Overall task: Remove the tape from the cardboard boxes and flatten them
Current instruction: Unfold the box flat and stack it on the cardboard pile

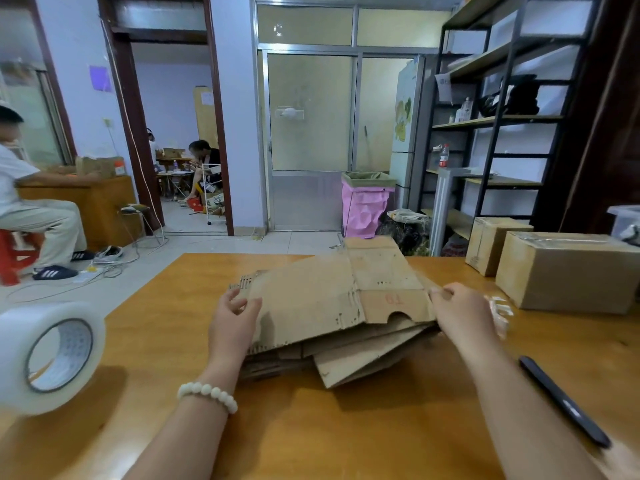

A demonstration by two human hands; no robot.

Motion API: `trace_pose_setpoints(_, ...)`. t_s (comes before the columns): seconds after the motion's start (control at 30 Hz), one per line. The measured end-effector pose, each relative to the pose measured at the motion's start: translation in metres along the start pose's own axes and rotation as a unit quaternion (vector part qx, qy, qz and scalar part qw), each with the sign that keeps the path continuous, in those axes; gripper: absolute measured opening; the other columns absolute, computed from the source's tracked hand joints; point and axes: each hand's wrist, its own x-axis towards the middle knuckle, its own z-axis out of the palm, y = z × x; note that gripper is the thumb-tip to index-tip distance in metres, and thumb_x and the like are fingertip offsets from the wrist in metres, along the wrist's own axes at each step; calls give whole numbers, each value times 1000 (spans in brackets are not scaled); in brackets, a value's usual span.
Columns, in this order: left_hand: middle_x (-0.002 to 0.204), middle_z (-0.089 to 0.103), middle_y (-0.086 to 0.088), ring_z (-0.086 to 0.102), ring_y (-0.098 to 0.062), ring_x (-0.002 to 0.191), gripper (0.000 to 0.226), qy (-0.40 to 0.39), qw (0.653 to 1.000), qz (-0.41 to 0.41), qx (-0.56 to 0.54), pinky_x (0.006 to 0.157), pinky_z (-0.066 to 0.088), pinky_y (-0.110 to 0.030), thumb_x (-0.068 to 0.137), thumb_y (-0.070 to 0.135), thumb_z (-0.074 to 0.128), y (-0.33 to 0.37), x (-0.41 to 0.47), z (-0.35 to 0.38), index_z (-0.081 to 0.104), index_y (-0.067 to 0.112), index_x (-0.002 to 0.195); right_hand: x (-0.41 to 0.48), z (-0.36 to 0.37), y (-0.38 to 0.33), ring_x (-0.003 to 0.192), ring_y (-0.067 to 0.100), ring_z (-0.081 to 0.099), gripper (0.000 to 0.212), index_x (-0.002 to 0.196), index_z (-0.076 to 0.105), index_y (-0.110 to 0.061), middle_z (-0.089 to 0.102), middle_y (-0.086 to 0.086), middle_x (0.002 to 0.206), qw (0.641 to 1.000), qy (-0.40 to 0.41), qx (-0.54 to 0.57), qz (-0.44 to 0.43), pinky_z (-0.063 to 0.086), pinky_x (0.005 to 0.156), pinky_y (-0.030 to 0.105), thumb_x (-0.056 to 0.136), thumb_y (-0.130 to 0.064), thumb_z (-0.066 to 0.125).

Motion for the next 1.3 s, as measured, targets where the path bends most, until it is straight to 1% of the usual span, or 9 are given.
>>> trace_pose_setpoints(0.13, 130, 57, -2, 51, -13, 107, 41, 46, 998, 18, -30, 84, 42, -32, 95, 18, 59, -1, 4, -10, 51, 15, 135, 1, 14, -13, 90, 15, 56, 26, 117, 61, -11, 63, 9, 116, 980, -91, 179, 12, 49, 67, 30, 100, -22, 45)
trace_pose_setpoints(0.4, 120, 64, -10, 56, -22, 105, 29, -3, 990, 68, 127, 87, 46, -37, 90, 18, 64, -7, 8, -9, 66, 21, 120, -27, 48, -31, 95, 24, 59, 28, 102, 55, -15, 58, 5, 102, 822, -176, 506, 193, 57, 54, 28, 101, -2, 30)
trace_pose_setpoints(0.53, 124, 63, -5, 53, -22, 121, 20, -21, 987, 90, 135, 98, 41, -34, 88, 18, 70, -7, 9, -12, 70, 18, 108, -30, 55, -24, 95, 21, 58, 26, 122, 49, -7, 52, 6, 121, 910, -206, 344, 108, 58, 67, 32, 101, -8, 34)
trace_pose_setpoints(0.63, 124, 63, -5, 52, -22, 123, 20, -19, 989, 93, 116, 102, 40, -35, 87, 17, 72, -6, 8, -17, 70, 19, 107, -23, 46, -8, 101, 17, 55, 40, 137, 45, -13, 54, 3, 127, 982, -82, 166, 28, 52, 85, 36, 97, -13, 42)
trace_pose_setpoints(0.8, 120, 59, 4, 52, -20, 120, 15, -20, 976, 165, 140, 99, 39, -31, 87, 24, 71, -5, -1, -17, 72, 16, 100, -24, 40, -6, 120, 15, 43, 43, 143, 39, -17, 49, -5, 132, 978, -70, 197, -28, 33, 103, 37, 103, -33, 34)
trace_pose_setpoints(0.97, 131, 44, 11, 36, -14, 129, 105, -143, 927, 197, 286, 111, 29, -36, 48, 89, 57, -7, -2, -23, 59, 21, 128, -19, 51, -1, 78, 11, 51, 33, 108, 57, -11, 60, 2, 97, 987, -62, 149, -10, 41, 65, 26, 98, -39, 44)
trace_pose_setpoints(1.07, 146, 37, 8, 27, -17, 139, 137, -197, 892, 179, 366, 115, 25, -41, 29, 106, 35, -15, 5, -26, 46, 30, 141, -18, 52, 2, 99, 16, 52, 38, 119, 49, -12, 52, -1, 115, 988, -64, 142, -16, 42, 74, 27, 93, -37, 56)
trace_pose_setpoints(1.17, 147, 37, 8, 25, -19, 138, 142, -202, 882, 170, 391, 116, 24, -41, 25, 108, 28, -16, 8, -25, 44, 31, 143, -18, 54, 3, 132, 22, 38, 57, 143, 37, -16, 39, 2, 145, 987, -81, 133, -36, 38, 104, 38, 94, -37, 55)
trace_pose_setpoints(1.3, 128, 46, 13, 31, -17, 124, 115, -202, 880, 172, 394, 109, 30, -38, 42, 99, 41, -15, 7, -26, 51, 32, 135, -17, 55, 3, 133, 22, 36, 53, 142, 38, -16, 35, 4, 148, 985, -92, 146, -27, 36, 104, 40, 94, -33, 54)
